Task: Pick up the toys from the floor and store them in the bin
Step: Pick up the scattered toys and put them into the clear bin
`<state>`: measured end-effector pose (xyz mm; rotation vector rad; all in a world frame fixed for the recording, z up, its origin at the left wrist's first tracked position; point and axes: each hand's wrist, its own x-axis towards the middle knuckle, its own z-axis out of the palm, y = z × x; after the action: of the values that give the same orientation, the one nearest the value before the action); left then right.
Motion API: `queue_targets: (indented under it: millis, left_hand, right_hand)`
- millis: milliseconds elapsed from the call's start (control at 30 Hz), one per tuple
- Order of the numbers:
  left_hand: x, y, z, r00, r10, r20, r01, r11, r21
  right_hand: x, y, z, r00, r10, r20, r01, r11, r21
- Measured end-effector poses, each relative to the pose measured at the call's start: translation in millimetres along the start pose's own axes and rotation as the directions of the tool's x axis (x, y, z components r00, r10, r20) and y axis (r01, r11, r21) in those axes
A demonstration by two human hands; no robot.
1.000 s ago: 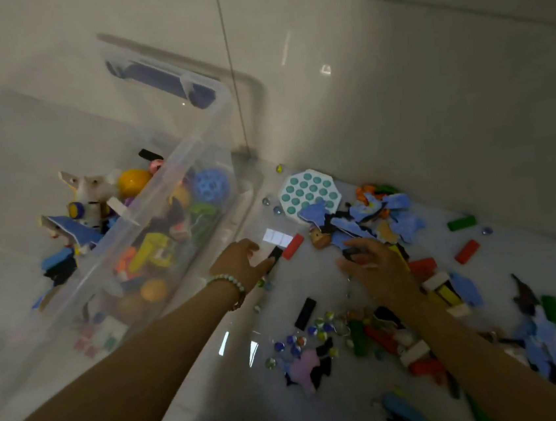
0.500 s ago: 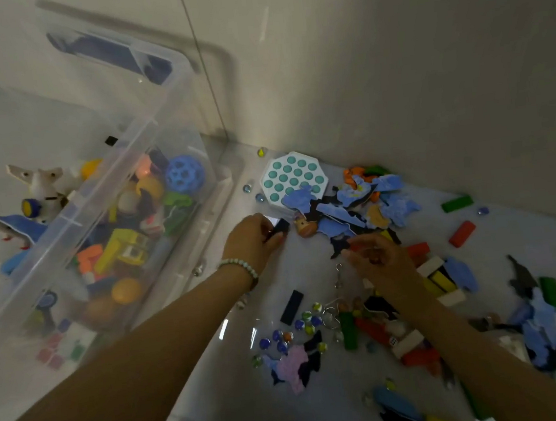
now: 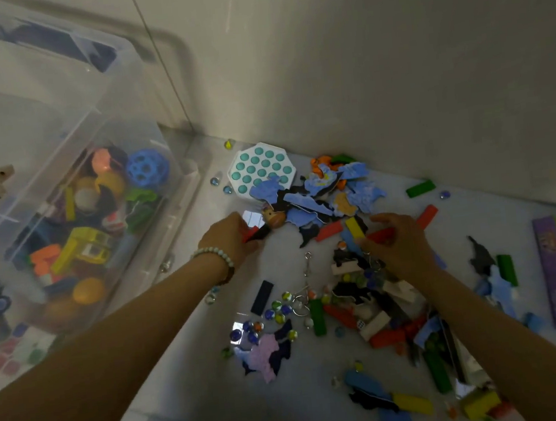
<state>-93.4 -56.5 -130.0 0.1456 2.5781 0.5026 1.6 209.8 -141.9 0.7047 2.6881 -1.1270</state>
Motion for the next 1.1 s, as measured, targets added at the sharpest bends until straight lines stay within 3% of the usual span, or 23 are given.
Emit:
queue_targets:
  millis: [133, 200, 633, 1100]
  left_hand:
    - [-33.4, -5.4, 16.5, 0.971, 0.080, 0.226, -0.086, 0.996, 0.016]
    - [-43.8, -8.0, 24.1, 0.963, 0.083, 0.257, -0.095, 0.995, 0.035]
    - [-50.8, -0.2, 35.2, 0.991, 0.007, 0.133, -0.027, 0.989, 0.147]
    - [-46.3, -10.0, 26.9, 0.987, 0.055, 0.149, -0.064, 0.996, 0.055]
  right_hand:
    - [-0.5, -4.1, 15.2, 0.999, -0.031, 0.033, 0.034, 0.995, -0.097]
    - [-6.0, -8.5, 24.9, 0.999, -0.031, 0.042, 0.035, 0.995, -0.094]
    - [-30.9, -25.0, 58.4, 0.995, -0.075, 0.073, 0.085, 0.986, -0.146]
    - [-35.8, -22.7, 61.1, 0.992, -0.100, 0.081, 0.107, 0.990, -0.087]
